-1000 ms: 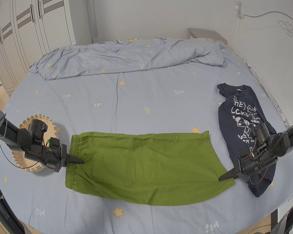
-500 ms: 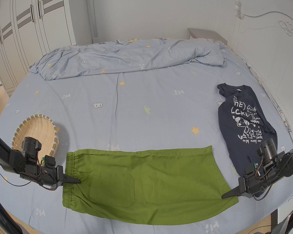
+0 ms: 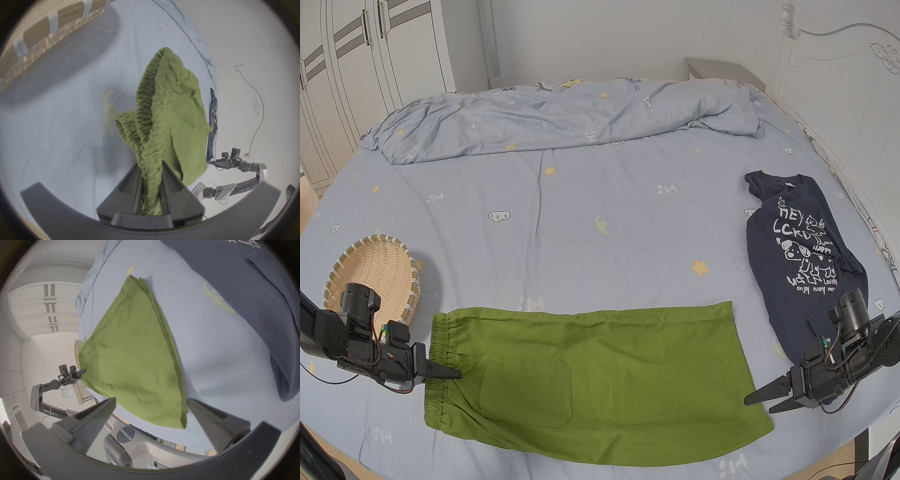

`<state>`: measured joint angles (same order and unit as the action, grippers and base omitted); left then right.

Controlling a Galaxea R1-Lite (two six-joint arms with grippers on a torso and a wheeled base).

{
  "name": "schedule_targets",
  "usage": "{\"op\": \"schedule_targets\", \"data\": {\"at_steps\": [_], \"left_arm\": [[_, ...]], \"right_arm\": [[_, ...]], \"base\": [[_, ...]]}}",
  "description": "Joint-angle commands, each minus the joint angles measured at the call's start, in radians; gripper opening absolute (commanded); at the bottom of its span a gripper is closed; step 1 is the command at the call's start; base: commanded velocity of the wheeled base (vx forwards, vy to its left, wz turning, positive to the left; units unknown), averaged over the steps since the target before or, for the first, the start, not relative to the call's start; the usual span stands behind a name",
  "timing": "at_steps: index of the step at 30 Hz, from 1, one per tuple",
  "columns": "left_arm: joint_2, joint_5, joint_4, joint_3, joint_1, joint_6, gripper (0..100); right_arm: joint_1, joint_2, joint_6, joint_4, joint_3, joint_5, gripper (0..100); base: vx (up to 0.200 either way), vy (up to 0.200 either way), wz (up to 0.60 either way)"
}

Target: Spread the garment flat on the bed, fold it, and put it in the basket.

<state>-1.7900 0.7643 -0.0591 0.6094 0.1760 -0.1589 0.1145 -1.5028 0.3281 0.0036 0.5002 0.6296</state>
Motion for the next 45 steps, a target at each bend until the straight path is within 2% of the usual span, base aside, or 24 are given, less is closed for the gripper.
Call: {"op": "schedule_targets", "data": {"at_steps": [1,4,6,8,10,14,17,20,27,32,35,36,37,38,39,40,41,43,44,45], "left_arm": [[0.041,0.000,0.009,0.001,0.019,0.021,0],[0.083,0.000,0.039,0.012,0.025,0.024,0],[0.124,-0.005,0.110,0.041,0.037,0.027,0],[0.124,-0.005,0.110,0.041,0.037,0.027,0],[0.173,-0.005,0.208,0.115,0.122,0.068,0],[0.213,-0.003,0.375,0.231,0.214,0.119,0],[0.227,-0.005,0.443,0.277,0.261,0.171,0],[0.221,-0.005,0.452,0.283,0.293,0.202,0],[0.204,-0.003,0.453,0.285,0.287,0.202,0],[0.299,-0.006,0.512,0.322,0.194,0.119,0],[0.377,-0.059,0.697,0.467,0.066,-0.045,0],[0.383,-0.072,0.714,0.487,0.046,-0.068,0],[0.397,-0.152,0.769,0.556,-0.056,-0.168,0],[0.406,-0.217,0.776,0.581,-0.130,-0.228,0],[0.408,-0.226,0.776,0.583,-0.141,-0.235,0],[0.419,-0.329,0.776,0.602,-0.256,-0.320,0],[0.419,-0.338,0.776,0.604,-0.266,-0.326,0],[0.412,-0.491,0.776,0.619,-0.483,-0.461,0],[0.408,-0.526,0.774,0.624,-0.536,-0.502,0],[0.406,-0.533,0.774,0.625,-0.544,-0.510,0]], "right_arm": [[-0.016,-0.002,-0.001,-0.002,0.001,-0.001,100],[-0.021,0.001,0.000,-0.002,0.004,-0.001,100],[-0.027,0.010,0.000,-0.002,0.003,-0.001,100],[-0.027,0.010,0.000,-0.002,0.003,-0.001,100],[-0.025,0.042,0.000,-0.001,0.003,-0.002,100],[-0.025,0.059,-0.001,-0.001,0.001,-0.002,100],[-0.024,0.059,-0.001,-0.001,0.001,-0.002,100],[-0.025,0.061,-0.001,-0.001,0.001,-0.002,100],[-0.022,0.061,-0.001,-0.001,0.001,-0.002,100],[-0.022,0.058,-0.001,-0.001,0.001,-0.002,100],[-0.021,0.058,-0.001,-0.001,0.001,-0.002,100],[-0.021,0.059,-0.001,-0.001,0.001,-0.002,100],[-0.022,0.059,-0.001,-0.001,0.001,-0.002,100],[-0.024,0.059,-0.001,-0.001,0.003,-0.002,100],[-0.024,0.059,-0.001,-0.001,0.003,-0.002,100],[-0.025,0.059,-0.001,-0.001,0.001,-0.002,100],[-0.025,0.059,-0.001,-0.001,0.001,-0.002,100],[-0.025,0.059,-0.001,-0.001,0.001,-0.002,100],[-0.025,0.061,-0.001,-0.001,0.001,-0.004,100],[-0.025,0.061,-0.001,-0.001,0.001,-0.004,100]], "base": [[0.000,0.000,0.00],[0.000,0.000,0.00],[0.000,0.000,0.00],[0.000,0.000,0.00],[0.000,0.000,0.00],[0.000,0.000,0.00],[0.000,0.000,0.00],[0.000,0.000,0.00],[0.000,0.000,0.00],[0.000,0.000,0.00],[0.000,0.000,0.00],[0.000,0.000,0.00],[0.000,0.000,0.00],[0.000,0.000,0.00],[0.000,0.000,0.00],[0.000,0.000,0.00],[0.000,0.000,0.00],[0.000,0.000,0.00],[0.000,0.000,0.00],[0.000,0.000,0.00]]}}
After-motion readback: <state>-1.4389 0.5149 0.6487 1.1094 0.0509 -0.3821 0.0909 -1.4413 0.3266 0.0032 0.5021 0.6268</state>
